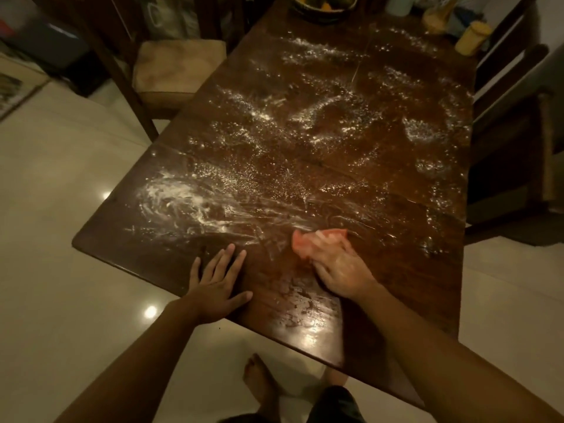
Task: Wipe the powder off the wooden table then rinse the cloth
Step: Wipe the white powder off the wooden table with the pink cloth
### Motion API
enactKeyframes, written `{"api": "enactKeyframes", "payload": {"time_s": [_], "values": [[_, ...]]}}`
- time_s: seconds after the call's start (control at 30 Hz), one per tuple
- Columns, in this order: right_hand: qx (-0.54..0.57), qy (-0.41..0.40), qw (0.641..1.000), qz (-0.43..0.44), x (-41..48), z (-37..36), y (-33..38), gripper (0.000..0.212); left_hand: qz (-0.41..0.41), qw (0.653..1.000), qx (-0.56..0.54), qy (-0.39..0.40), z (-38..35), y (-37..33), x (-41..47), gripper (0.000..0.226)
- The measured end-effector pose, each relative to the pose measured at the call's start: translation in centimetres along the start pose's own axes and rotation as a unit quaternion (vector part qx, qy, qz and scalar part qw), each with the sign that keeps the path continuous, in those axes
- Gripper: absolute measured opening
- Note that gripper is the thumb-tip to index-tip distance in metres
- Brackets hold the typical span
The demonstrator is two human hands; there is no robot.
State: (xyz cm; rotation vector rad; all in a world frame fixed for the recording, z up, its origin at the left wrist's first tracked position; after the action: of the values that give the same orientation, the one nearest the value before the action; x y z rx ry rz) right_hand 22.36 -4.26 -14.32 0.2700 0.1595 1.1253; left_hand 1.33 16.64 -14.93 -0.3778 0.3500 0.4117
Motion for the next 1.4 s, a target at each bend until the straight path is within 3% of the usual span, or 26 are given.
{"api": "enactKeyframes", "payload": {"time_s": [0.07,0.13,0.2,0.3,0.4,0.47,0.57,0.63,0.67,0.73,0.8,0.87,0.93,1.03,1.07,1.1,1.2,1.27,1.33,1.4], "values": [[0.010,-0.047,0.982,-0.183,2.0,0.5,-1.1,0.056,-0.001,1.000,-0.004,0.006,0.2,-0.1,-0.1,0.087],[0.005,-0.066,0.960,-0.274,4.1,0.0,0.4,0.056,-0.002,1.000,-0.014,0.008,0.3,-0.1,-0.1,0.088],[0.001,-0.075,0.980,-0.182,5.4,-0.9,3.3,0.055,0.002,1.000,-0.021,0.013,0.4,-0.2,0.0,0.089],[0.019,-0.007,0.996,0.085,3.3,-1.9,5.8,0.049,0.009,1.000,-0.021,0.012,0.4,-0.3,0.0,0.091],[0.042,0.043,0.983,0.172,0.7,-0.5,3.1,0.045,0.012,1.000,-0.025,0.001,0.3,-0.3,0.0,0.088],[0.034,0.024,0.994,0.100,0.7,0.2,0.7,0.045,0.010,1.000,-0.027,-0.001,0.2,-0.1,0.1,0.086],[0.015,-0.029,0.991,-0.134,3.6,-0.3,0.3,0.050,0.005,0.999,-0.033,0.005,0.2,0.0,0.2,0.087],[0.003,-0.069,0.980,-0.185,5.8,-1.2,3.1,0.053,0.005,0.999,-0.032,0.000,0.1,0.0,0.1,0.087],[0.007,-0.068,0.985,-0.161,6.6,-1.6,4.8,0.053,0.007,0.999,-0.031,-0.007,0.0,0.0,0.1,0.088],[0.006,-0.030,0.999,-0.022,6.9,-2.7,7.3,0.051,0.016,0.999,-0.029,-0.017,-0.1,0.0,0.1,0.093],[0.003,0.011,0.991,0.131,5.8,-2.6,7.6,0.046,0.025,0.999,-0.023,-0.019,-0.1,-0.1,0.1,0.100],[0.015,0.036,0.979,0.199,4.9,-1.9,5.4,0.042,0.028,0.999,-0.028,-0.020,0.1,-0.2,0.1,0.103],[0.011,0.012,0.988,0.156,5.0,-1.2,2.5,0.042,0.031,0.999,-0.037,-0.020,0.3,-0.2,0.1,0.100],[-0.008,-0.060,0.996,-0.061,6.9,-1.4,2.1,0.047,0.035,0.998,-0.041,-0.011,0.3,0.0,0.1,0.099],[-0.013,-0.085,0.992,-0.089,7.4,-1.7,3.3,0.048,0.036,0.998,-0.042,-0.007,0.4,0.0,0.1,0.099],[-0.016,-0.094,0.993,-0.070,7.6,-2.0,4.7,0.049,0.038,0.998,-0.043,-0.005,0.3,-0.1,0.0,0.100],[-0.020,-0.026,0.989,0.146,6.9,-2.5,5.5,0.047,0.044,0.998,-0.042,0.008,0.5,-0.2,0.0,0.099],[-0.017,0.014,0.977,0.210,7.2,-1.2,3.3,0.046,0.046,0.998,-0.040,0.010,0.5,-0.2,0.0,0.099],[-0.035,0.005,0.989,0.142,8.6,-0.6,0.7,0.052,0.051,0.998,-0.040,0.010,0.5,-0.2,0.0,0.100],[-0.029,-0.044,0.998,-0.021,10.6,-0.3,-1.3,0.054,0.055,0.998,-0.041,0.011,0.5,-0.2,0.1,0.100]]}}
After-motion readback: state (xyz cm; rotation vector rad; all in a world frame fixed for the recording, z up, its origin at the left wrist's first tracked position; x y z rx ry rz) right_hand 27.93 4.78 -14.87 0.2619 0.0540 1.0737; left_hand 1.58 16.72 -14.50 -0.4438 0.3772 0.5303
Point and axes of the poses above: each hand's wrist, its own x-axis towards the middle knuckle, its own z-axis out of the back of the hand, y = z × x, the point moved 4 cm from there along x, towards the middle knuckle, and after that the axes turned 10 degrees about -y, right-handed, at the moved point
